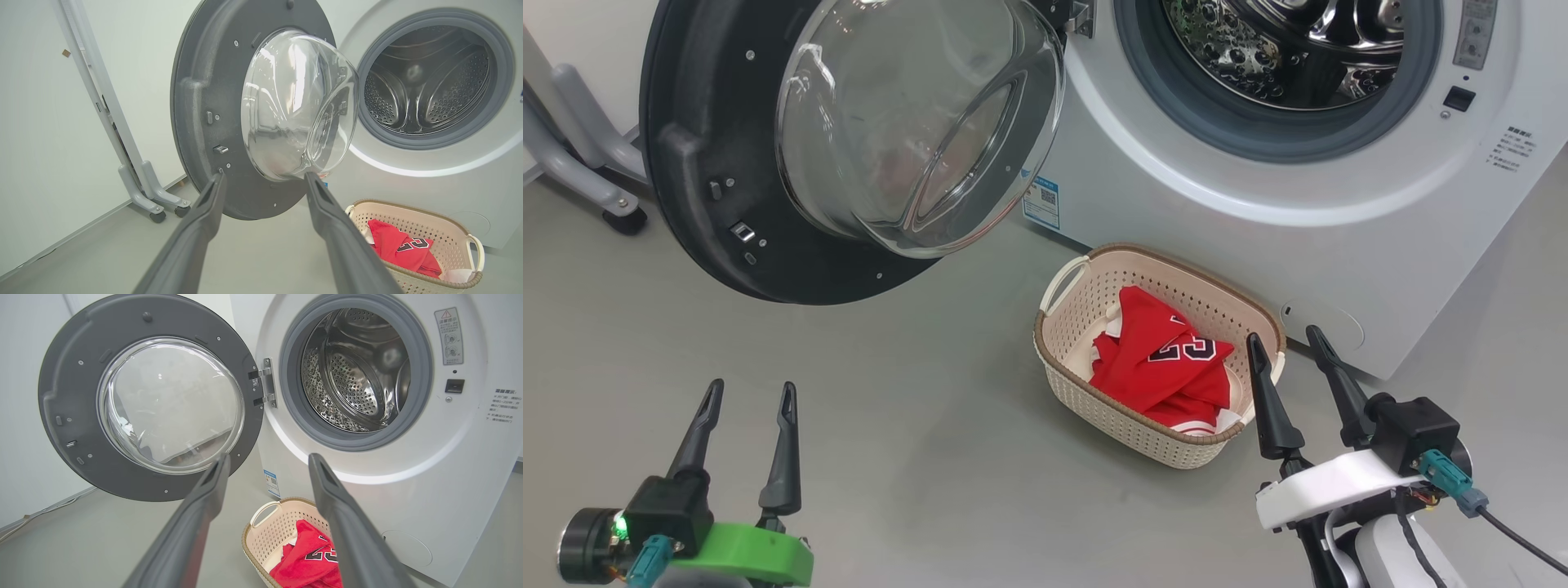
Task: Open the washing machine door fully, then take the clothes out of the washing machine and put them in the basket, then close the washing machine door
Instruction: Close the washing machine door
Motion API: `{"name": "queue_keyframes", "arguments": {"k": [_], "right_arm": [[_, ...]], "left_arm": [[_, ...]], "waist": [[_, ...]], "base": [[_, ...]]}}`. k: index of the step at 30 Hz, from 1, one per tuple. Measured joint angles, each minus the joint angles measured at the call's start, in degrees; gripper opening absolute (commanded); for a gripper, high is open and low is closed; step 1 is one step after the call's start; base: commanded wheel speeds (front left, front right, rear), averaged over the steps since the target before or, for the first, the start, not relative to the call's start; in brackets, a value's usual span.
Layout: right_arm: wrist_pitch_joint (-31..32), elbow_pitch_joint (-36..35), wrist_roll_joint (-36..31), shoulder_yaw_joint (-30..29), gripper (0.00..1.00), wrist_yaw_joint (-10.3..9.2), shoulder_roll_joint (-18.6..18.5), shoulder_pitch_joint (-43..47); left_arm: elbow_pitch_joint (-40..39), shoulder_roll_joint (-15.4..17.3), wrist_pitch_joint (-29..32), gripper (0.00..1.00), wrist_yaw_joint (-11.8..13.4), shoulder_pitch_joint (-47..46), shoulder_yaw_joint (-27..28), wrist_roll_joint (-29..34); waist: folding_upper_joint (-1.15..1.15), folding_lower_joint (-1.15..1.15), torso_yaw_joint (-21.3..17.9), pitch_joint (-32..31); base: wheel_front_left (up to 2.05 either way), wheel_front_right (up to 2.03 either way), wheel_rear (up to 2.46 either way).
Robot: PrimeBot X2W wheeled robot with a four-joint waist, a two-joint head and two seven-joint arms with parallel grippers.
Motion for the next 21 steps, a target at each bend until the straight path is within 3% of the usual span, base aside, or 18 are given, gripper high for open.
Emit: {"name": "queue_keyframes", "arguments": {"k": [1, 2, 3, 4, 14, 21], "right_arm": [[0.0, 0.0, 0.0, 0.0, 1.0, 0.0, 0.0, 0.0], [0.0, 0.0, 0.0, 0.0, 1.0, 0.0, 0.0, 0.0], [0.0, 0.0, 0.0, 0.0, 1.0, 0.0, 0.0, 0.0], [0.0, 0.0, 0.0, 0.0, 1.0, 0.0, 0.0, 0.0], [0.0, -0.5, -0.9, -0.2, 1.0, -0.03, -0.1, 0.0], [0.0, -1.8, -1.7, -2.6, 1.0, -1.3, -1.5, 0.3]], "left_arm": [[0.0, 0.0, 0.0, 1.0, 0.0, 0.0, 0.0, -0.1], [-0.1, 0.0, 0.0, 0.74, 0.0, 0.0, 0.0, -0.1], [-0.1, -0.1, 0.0, 0.31, 0.0, 0.0, 0.0, -0.1], [-0.2, -0.1, 0.0, 0.0, 0.0, 0.1, 0.0, -0.1], [-1.7, 0.5, 0.0, 0.0, -0.2, 0.1, 0.9, -0.1], [-3.8, 5.2, -0.1, 0.0, -0.6, -3.0, 5.8, -1.5]], "waist": [[0.0, 0.0, 0.0, 0.0], [0.0, 0.0, 0.0, 0.1], [0.0, 0.0, 0.0, 0.1], [0.0, 0.0, 0.0, 0.1], [0.0, 0.0, 0.0, 1.7], [0.0, 0.0, 0.0, 4.2]], "base": [[0.0, 0.0, 0.0], [0.0, 0.0, 0.0], [0.0, 0.0, 0.0], [0.0, 0.0, 0.0], [0.0, 0.0, 0.0], [0.0, 0.0, 0.0]]}}
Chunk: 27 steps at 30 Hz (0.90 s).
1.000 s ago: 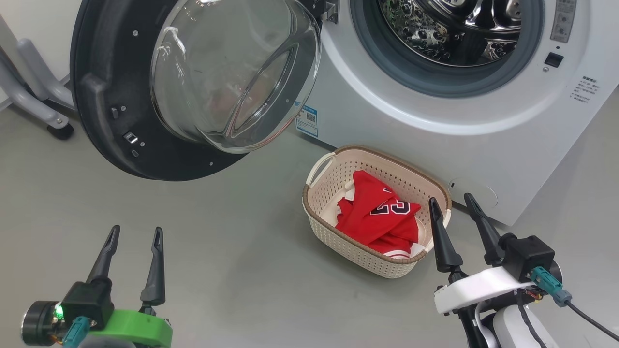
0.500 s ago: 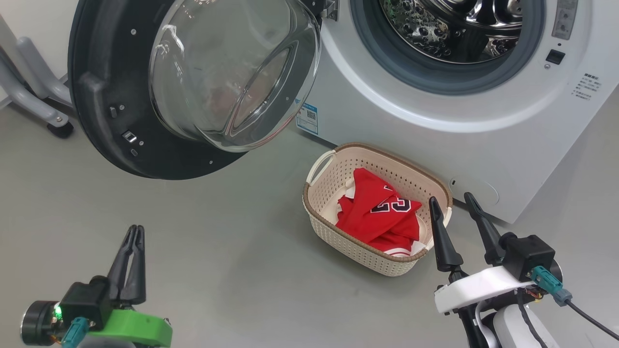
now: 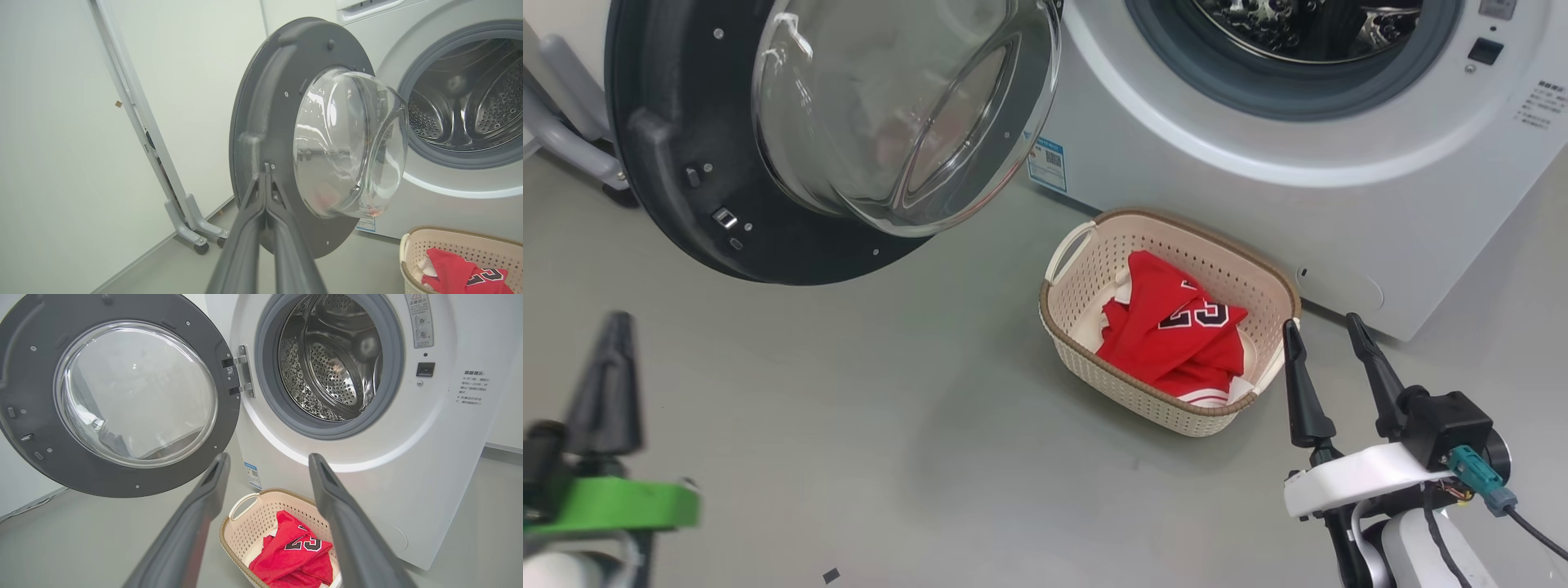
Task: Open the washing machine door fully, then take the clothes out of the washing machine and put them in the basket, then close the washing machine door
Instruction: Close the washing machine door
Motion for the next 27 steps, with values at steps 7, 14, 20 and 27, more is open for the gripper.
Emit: {"name": "queue_keyframes", "arguments": {"k": [7, 14, 20, 27], "right_arm": [[0.0, -0.4, -1.5, 1.6, 1.0, 0.09, -0.8, -0.2], [0.0, -0.7, -2.6, 2.5, 1.0, 0.1, -1.5, -2.0], [0.0, -0.7, -2.8, 2.9, 1.0, 0.12, -1.7, -2.5], [0.0, -0.5, -3.1, 3.2, 1.0, 0.57, -1.7, -3.5]], "left_arm": [[-2.0, 8.3, 0.0, 0.0, -0.5, -7.3, 7.1, -1.7], [-1.2, 16.8, 0.8, 0.0, -1.1, -14.1, 12.4, -2.9], [5.6, 18.3, 5.5, 0.0, -1.5, -20.0, 17.7, -12.2], [17.3, 13.9, 14.5, 0.0, -1.3, -29.2, 24.0, -29.0]], "waist": [[0.0, 0.0, -1.1, 3.1], [0.0, 0.0, -3.7, 5.2], [0.0, 0.0, -6.0, 6.8], [0.0, 0.0, -8.1, 8.0]], "base": [[0.0, 0.0, 0.0], [0.0, 0.0, 0.0], [0.0, 0.0, 0.0], [0.0, 0.0, 0.0]]}}
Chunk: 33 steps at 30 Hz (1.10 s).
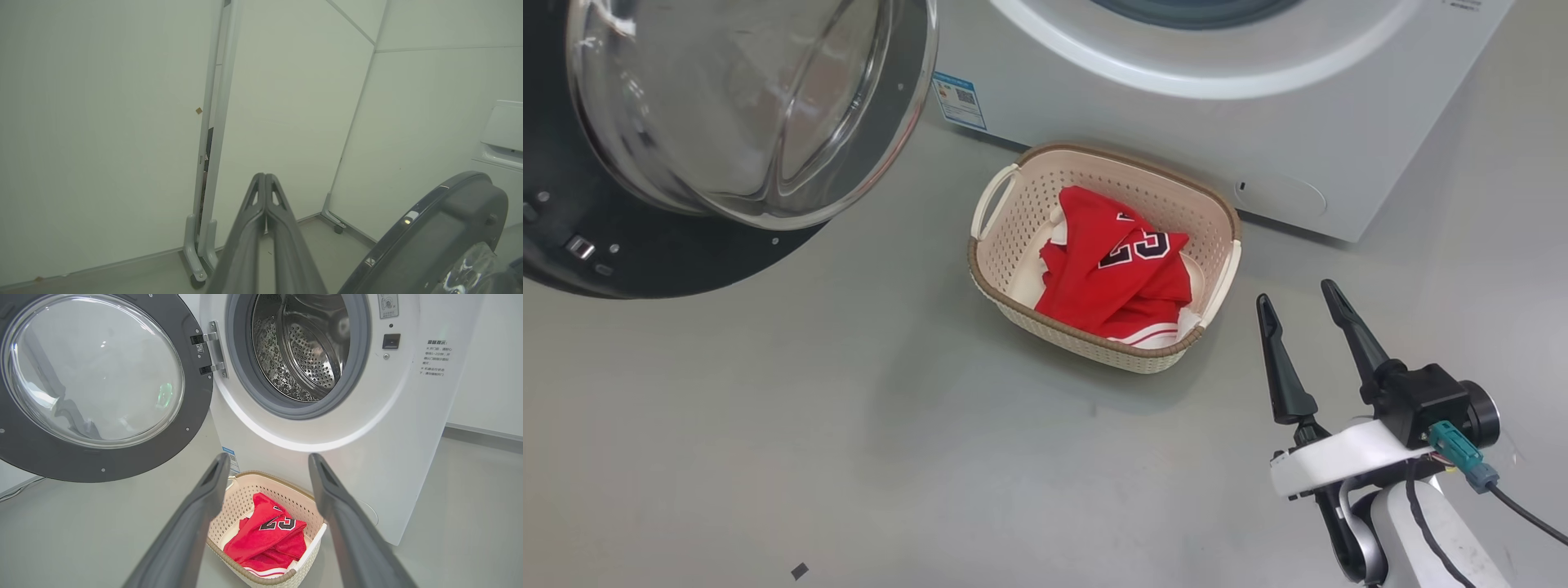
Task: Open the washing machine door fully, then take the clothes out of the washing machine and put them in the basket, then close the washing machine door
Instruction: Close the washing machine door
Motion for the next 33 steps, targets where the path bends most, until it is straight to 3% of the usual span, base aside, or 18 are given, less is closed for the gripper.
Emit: {"name": "queue_keyframes", "arguments": {"k": [4, 9, 15, 25, 33], "right_arm": [[0.0, 0.3, 0.0, 0.6, 1.0, 0.03, 0.0, 0.0], [0.0, 0.3, 0.0, 1.3, 1.0, 0.04, 0.2, -0.9], [0.0, 0.3, 0.0, 1.2, 1.0, 0.04, 0.2, -1.3], [0.0, 0.3, 0.0, 1.1, 1.0, 0.04, 0.2, -1.4], [0.0, 0.4, 0.0, 1.1, 1.0, 0.05, 0.3, -2.3]], "left_arm": [[5.4, -2.3, 4.8, 0.0, 2.2, -4.1, 3.8, -7.0], [12.2, -2.0, 11.1, 0.0, 6.8, -8.9, 10.1, -14.1], [17.9, -2.0, 18.1, 0.0, 11.5, -14.2, 13.3, -20.1], [26.0, -2.0, 24.3, 0.0, 13.1, -19.4, 15.2, -22.8], [32.1, -1.5, 25.1, 0.0, 13.5, -22.3, 17.8, -23.3]], "waist": [[0.0, 0.0, -0.7, 0.1], [0.0, 0.0, -1.9, 0.3], [0.0, 0.0, -3.1, 1.0], [0.0, 0.0, -3.7, 1.6], [0.0, 0.0, -4.1, 1.6]], "base": [[0.0, 0.0, 0.0], [0.0, 0.0, 0.0], [0.0, 0.0, 0.0], [0.0, 0.0, 0.0], [0.0, 0.0, 0.0]]}}
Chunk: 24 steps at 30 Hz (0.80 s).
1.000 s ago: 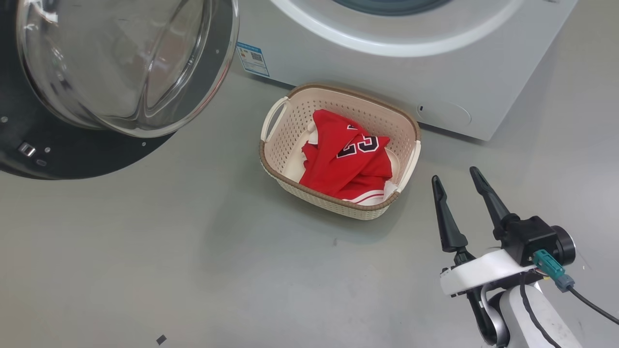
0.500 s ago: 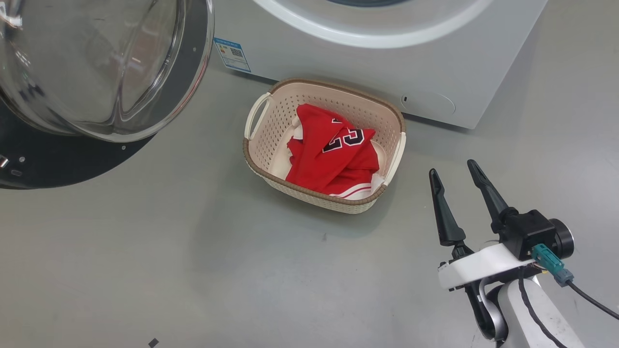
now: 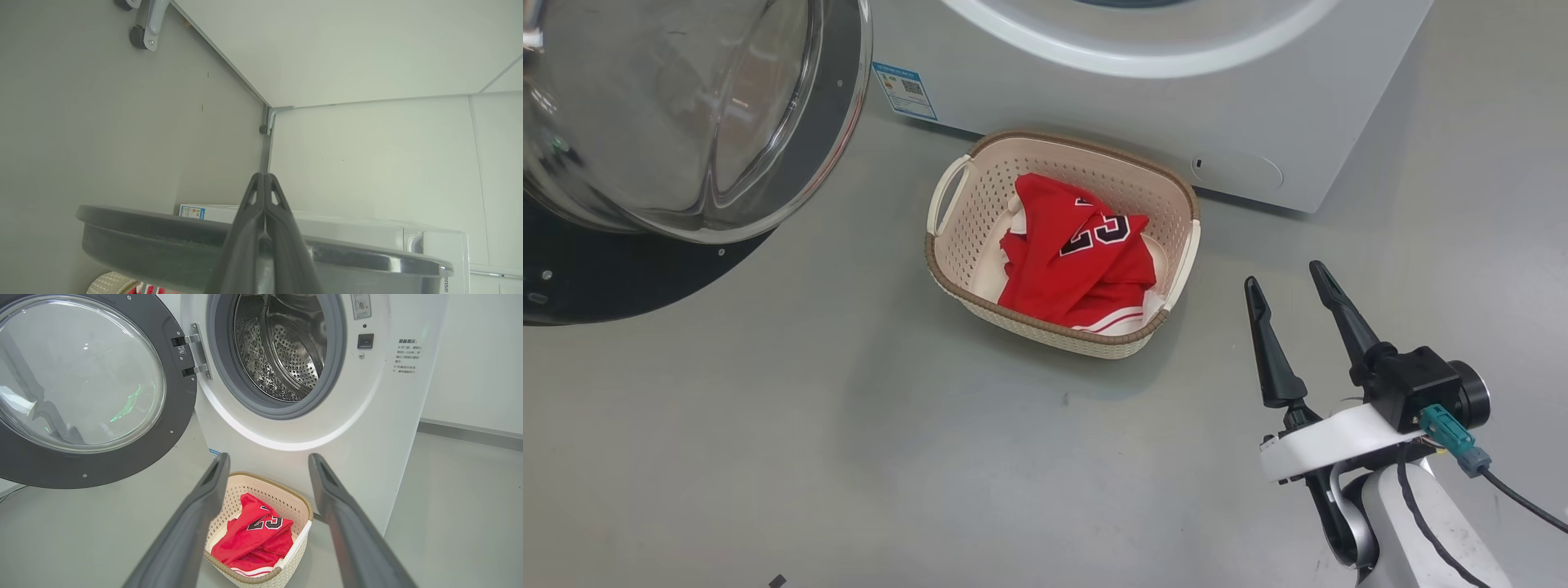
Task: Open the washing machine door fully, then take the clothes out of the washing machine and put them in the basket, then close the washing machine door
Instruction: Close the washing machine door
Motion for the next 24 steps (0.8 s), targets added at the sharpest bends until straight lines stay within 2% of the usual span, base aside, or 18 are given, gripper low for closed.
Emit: {"name": "queue_keyframes", "arguments": {"k": [7, 12, 24], "right_arm": [[0.0, 0.1, 0.0, 0.2, 1.0, 0.0, 0.0, 0.0], [0.0, 0.2, -0.1, 0.7, 1.0, 0.09, 0.2, -0.3], [0.0, 0.2, -0.1, 0.1, 1.0, 0.09, 0.2, -0.4]], "left_arm": [[6.5, 1.1, 0.0, 0.0, 0.0, -1.7, 1.6, -0.1], [9.0, 3.6, -0.2, 0.0, 0.0, -2.8, 2.3, 0.5], [14.5, 4.9, -1.2, 0.0, 0.0, -6.5, 2.5, 1.5]], "waist": [[0.0, 0.0, -0.4, 0.0], [0.0, 0.0, -1.3, 0.2], [0.0, 0.0, -2.3, 0.7]], "base": [[0.0, 0.0, 0.0], [0.0, 0.0, 0.0], [0.0, 0.0, 0.0]]}}
